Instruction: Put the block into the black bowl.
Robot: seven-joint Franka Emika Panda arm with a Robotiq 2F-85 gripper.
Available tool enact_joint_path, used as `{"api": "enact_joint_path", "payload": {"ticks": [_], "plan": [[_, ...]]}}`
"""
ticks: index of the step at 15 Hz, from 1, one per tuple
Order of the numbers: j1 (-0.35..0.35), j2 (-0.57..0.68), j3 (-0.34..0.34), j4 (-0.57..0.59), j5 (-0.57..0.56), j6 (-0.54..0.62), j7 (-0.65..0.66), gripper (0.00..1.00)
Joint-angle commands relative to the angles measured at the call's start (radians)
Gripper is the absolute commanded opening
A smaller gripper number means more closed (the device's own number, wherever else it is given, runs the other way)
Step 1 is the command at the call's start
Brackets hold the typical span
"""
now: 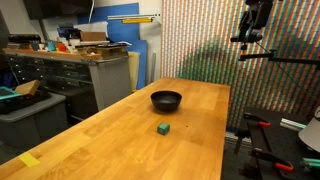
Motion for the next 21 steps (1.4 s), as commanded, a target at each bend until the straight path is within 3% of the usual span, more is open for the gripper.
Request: {"api": "enact_joint_path", "payload": {"ticks": [1,13,21], "plan": [[0.002,0.0,-0.001,0.002,-0.001,-0.003,0.001,1.0],[0.01,0.022,0.006,0.006,0.009,0.011,0.013,1.0],[0.059,0.279,0.126,0.061,0.071,0.201,0.179,1.0]]}}
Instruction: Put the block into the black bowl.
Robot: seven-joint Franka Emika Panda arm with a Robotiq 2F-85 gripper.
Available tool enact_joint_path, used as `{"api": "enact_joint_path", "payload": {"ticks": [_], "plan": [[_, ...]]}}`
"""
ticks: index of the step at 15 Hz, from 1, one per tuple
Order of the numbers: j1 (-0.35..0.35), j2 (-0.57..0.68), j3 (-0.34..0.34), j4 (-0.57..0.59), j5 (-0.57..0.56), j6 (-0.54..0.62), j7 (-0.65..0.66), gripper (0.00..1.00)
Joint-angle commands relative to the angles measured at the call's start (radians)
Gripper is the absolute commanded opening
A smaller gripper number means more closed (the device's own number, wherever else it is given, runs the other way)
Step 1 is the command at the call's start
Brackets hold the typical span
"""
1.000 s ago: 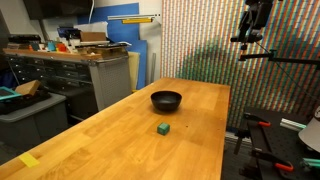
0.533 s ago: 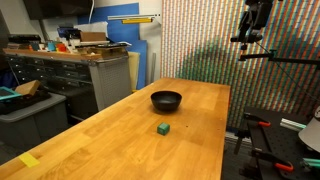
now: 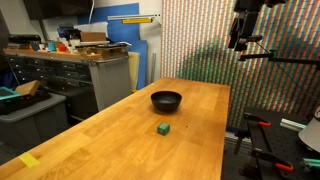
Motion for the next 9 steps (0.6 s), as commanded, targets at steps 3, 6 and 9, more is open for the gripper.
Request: {"api": "enact_joint_path", "payload": {"ticks": [3,6,9], "plan": [[0.035,0.265,0.107,0.09,0.055,0.163,0.167,1.0],[0.032,0.396,0.153,0.144,0.051,0.225,0.247,1.0],[0.029,0.528,0.182,0.21,0.046,0.28,0.32,1.0]]}}
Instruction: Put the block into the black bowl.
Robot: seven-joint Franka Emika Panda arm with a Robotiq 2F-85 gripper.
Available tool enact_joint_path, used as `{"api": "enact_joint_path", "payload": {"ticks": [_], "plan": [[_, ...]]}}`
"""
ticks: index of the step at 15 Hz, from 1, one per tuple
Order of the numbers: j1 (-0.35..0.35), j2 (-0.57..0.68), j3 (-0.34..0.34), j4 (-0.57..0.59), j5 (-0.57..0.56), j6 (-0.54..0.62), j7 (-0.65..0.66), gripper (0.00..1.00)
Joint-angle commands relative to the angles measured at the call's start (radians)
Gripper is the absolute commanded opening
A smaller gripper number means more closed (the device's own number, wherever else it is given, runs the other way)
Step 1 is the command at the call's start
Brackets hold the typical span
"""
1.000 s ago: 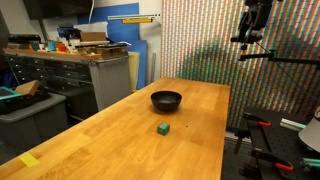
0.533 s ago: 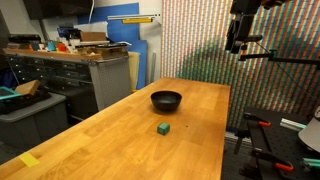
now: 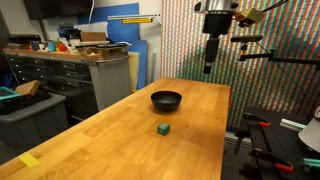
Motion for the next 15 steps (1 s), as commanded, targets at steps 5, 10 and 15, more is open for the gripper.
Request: {"api": "enact_joint_path", "payload": {"ticks": [5,10,15], "plan": [[0.004,0.346,0.043,0.208,-0.006,0.138,0.148,1.0],[0.026,0.533,0.038,0.292,-0.056,0.261,0.232,1.0],[0.075,0.683,-0.006,0.354,-0.125,0.321,0.321,1.0]]}}
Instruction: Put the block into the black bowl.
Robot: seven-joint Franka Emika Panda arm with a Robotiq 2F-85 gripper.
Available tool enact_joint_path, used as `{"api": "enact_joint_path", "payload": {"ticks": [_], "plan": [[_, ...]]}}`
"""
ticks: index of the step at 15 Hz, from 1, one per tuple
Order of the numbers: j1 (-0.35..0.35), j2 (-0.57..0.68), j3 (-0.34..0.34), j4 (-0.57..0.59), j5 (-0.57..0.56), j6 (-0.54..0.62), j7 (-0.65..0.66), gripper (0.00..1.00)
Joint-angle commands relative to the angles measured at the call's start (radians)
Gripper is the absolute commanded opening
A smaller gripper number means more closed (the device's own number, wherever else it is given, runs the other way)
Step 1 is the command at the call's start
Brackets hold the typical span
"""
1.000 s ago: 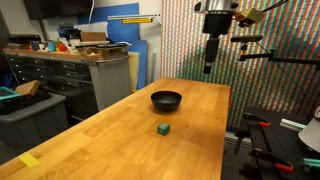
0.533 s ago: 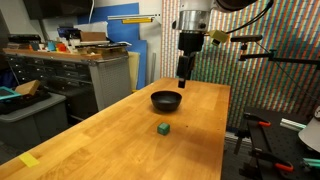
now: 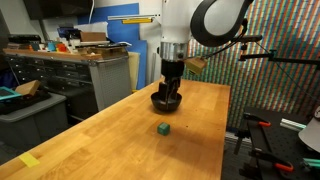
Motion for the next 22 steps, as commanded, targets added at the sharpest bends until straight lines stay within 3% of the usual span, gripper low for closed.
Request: {"api": "enact_joint_path", "payload": {"ticks": [1,8,15,16,17,22], "plan": [[0.051,0.11,-0.049,0.073,-0.047,0.035,0.076,1.0],[0.113,0.234,-0.122,0.134,-0.019,0.061,0.142,1.0],[0.131,0.31,-0.134,0.177,0.016,0.061,0.144,1.0],[0.135,0.317,-0.136,0.181,0.016,0.061,0.145,0.75],[0.137,0.322,-0.136,0.184,0.018,0.059,0.143,0.74],[0.138,0.328,-0.134,0.184,0.026,0.056,0.134,0.34]]}}
